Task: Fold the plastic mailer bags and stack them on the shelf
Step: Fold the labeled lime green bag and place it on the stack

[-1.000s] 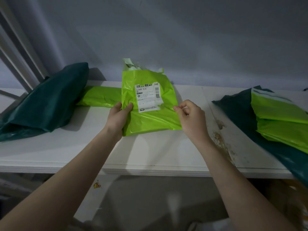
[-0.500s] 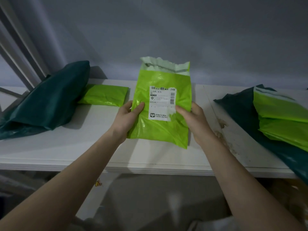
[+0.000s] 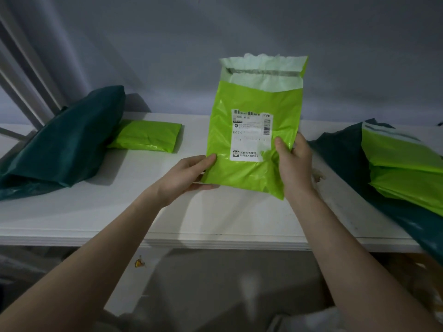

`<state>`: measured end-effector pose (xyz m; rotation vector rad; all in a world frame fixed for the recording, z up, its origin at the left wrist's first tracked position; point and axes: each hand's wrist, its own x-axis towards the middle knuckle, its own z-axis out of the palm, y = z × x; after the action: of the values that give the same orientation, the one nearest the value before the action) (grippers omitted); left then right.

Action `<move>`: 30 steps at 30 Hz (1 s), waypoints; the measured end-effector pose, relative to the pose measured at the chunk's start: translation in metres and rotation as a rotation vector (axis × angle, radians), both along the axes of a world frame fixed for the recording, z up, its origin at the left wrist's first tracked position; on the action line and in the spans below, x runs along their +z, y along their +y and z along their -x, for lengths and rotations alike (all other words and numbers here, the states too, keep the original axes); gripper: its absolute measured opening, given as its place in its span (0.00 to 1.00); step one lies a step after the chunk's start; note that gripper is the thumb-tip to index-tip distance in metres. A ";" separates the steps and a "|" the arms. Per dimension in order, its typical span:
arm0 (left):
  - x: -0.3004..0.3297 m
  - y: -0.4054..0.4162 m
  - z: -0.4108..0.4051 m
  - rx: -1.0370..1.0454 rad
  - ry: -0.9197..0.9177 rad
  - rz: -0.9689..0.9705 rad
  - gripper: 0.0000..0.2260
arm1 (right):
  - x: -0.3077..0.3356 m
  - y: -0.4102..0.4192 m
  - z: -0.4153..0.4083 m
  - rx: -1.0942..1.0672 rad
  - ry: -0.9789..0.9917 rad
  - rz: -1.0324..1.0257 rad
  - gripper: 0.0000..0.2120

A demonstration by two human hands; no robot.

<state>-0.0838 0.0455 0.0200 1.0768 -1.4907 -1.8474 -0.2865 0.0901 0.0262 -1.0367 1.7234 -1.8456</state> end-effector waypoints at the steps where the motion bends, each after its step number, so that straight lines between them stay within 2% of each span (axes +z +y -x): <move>1: 0.000 0.000 -0.002 -0.014 0.013 0.005 0.16 | 0.000 0.000 0.001 -0.005 -0.006 0.000 0.06; 4: 0.000 -0.002 -0.005 -0.020 -0.006 0.041 0.17 | 0.000 0.000 0.003 -0.021 -0.015 -0.002 0.09; 7: -0.003 -0.004 -0.008 -0.031 -0.008 0.047 0.13 | 0.001 0.001 0.006 -0.053 -0.021 -0.002 0.04; 10: -0.004 -0.004 -0.006 -0.008 -0.012 0.083 0.12 | 0.001 0.001 0.008 -0.073 -0.016 -0.004 0.04; 16: -0.009 -0.009 0.000 0.092 -0.150 0.270 0.12 | -0.001 0.000 0.008 -0.071 -0.010 -0.028 0.05; 22: -0.010 -0.013 -0.004 0.050 -0.265 0.522 0.16 | -0.002 -0.001 0.008 -0.061 -0.025 -0.032 0.04; 24: -0.010 -0.013 -0.004 0.049 -0.247 0.515 0.18 | -0.002 -0.001 0.008 -0.056 -0.029 -0.032 0.04; 30: -0.010 -0.010 -0.001 0.047 -0.130 0.397 0.13 | -0.003 -0.001 0.009 -0.070 -0.032 -0.039 0.04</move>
<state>-0.0831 0.0358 0.0097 1.0386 -1.7939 -1.3895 -0.2951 0.0892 0.0229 -0.9377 1.7905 -1.8535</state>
